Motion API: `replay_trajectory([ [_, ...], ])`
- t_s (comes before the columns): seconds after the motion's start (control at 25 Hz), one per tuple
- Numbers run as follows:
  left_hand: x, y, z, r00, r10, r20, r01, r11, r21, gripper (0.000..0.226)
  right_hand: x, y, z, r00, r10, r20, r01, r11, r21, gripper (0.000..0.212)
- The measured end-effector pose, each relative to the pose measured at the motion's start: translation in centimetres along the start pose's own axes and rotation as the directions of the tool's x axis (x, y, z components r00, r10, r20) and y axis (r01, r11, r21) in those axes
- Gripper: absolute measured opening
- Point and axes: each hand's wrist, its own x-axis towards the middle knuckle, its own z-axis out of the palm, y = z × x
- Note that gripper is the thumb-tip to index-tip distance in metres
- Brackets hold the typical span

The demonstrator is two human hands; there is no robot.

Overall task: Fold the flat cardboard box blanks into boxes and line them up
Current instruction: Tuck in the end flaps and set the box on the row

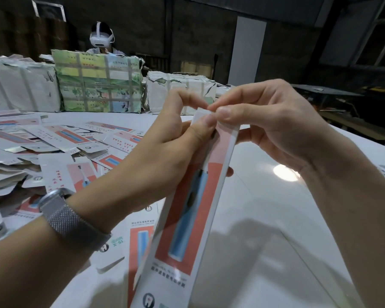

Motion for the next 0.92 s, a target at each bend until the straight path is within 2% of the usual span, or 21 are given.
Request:
replay_trajectory([
  [0.16, 0.1, 0.2, 0.0, 0.996, 0.026, -0.083, -0.028, 0.999, -0.031, 0.012, 0.2, 0.3, 1.7, 0.994, -0.061, -0.095, 0.066, 0.997, 0.047, 0.017],
  [0.28, 0.2, -0.3, -0.2, 0.989, 0.045, -0.144, -0.049, 0.999, -0.023, 0.010, 0.3, 0.7, 3.4, 0.975, -0.095, -0.200, 0.099, 0.995, 0.008, 0.018],
  [0.52, 0.4, -1.1, -0.3, 0.963, 0.115, -0.242, -0.103, 0.993, 0.062, 0.012, 0.0, 1.6, 6.0, 0.940, -0.058, -0.335, 0.084, 0.995, 0.062, 0.024],
  [0.64, 0.5, -0.9, 0.1, 0.954, 0.143, -0.262, -0.132, 0.989, 0.060, 0.011, 0.0, 2.1, 6.2, 0.885, -0.161, -0.436, 0.108, 0.984, -0.143, 0.019],
  [0.72, 0.6, -0.6, 0.4, 0.944, 0.091, -0.317, -0.089, 0.996, 0.019, 0.009, 0.0, 2.3, 6.2, 0.834, -0.296, -0.465, 0.096, 0.909, -0.406, 0.024],
  [0.76, 0.6, -0.4, 0.3, 0.937, 0.049, -0.347, -0.053, 0.999, -0.003, 0.009, 0.0, 2.3, 6.3, 0.829, -0.350, -0.436, 0.080, 0.846, -0.527, 0.029],
  [0.84, 0.7, 0.1, 0.3, 0.922, -0.059, -0.382, 0.021, 0.994, -0.105, 0.009, -0.1, 2.2, 6.6, 0.889, -0.327, -0.321, 0.025, 0.735, -0.678, 0.050],
  [0.92, 0.9, 0.5, 0.3, 0.928, -0.153, -0.341, 0.051, 0.956, -0.288, 0.016, -0.1, 2.2, 6.6, 0.950, -0.201, -0.239, -0.044, 0.672, -0.739, 0.075],
])
